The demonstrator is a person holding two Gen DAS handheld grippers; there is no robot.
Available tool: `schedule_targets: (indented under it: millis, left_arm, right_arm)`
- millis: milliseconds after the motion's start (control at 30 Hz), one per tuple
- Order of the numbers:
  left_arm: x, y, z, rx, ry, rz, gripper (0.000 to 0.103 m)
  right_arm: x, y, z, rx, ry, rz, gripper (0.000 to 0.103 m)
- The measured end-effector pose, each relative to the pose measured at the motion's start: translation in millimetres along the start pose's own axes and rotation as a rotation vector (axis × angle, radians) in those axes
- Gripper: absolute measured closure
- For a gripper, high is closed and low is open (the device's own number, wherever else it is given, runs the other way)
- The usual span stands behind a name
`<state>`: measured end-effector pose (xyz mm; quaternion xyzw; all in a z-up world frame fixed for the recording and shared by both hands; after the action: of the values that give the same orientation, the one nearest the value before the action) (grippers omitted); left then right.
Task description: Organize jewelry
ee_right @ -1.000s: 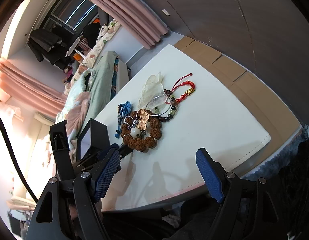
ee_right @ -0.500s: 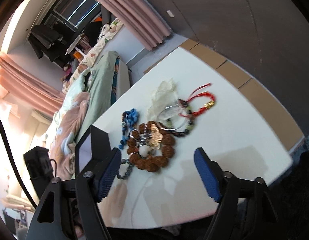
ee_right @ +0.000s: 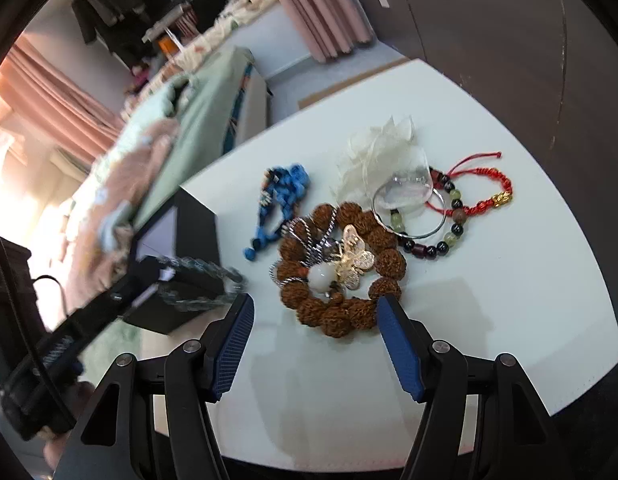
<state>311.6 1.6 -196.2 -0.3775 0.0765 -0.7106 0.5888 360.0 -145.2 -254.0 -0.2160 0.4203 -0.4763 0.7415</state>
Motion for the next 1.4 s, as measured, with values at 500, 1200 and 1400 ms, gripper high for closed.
schedule_targets:
  millis: [500, 1200, 1400]
  left_arm:
    - [-14, -18, 15, 0.091, -0.042, -0.003, 0.095]
    - [-36, -34, 25, 0.150, -0.110, 0.011, 0.095]
    - [-43, -38, 23, 0.153, -0.128, 0.014, 0.095]
  right_arm:
    - [-23, 9, -4, -0.019, -0.180, -0.073, 0.041]
    - [-52, 46, -15, -0.374, -0.729, -0.302, 0.075]
    - [-53, 47, -8, -0.342, -0.733, -0.279, 0.076]
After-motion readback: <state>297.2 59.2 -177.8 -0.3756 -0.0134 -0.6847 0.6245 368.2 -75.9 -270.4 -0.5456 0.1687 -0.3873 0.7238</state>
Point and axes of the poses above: each gripper's, at about its wrist camera, not at the fingertips, and y roughly the way its jaws point, x to its right, z to its top, the point moved 8 cm from there along y, roughly the way its jaws point, and after that the axes turned 7 degrees about x, right-handed, at the moved point
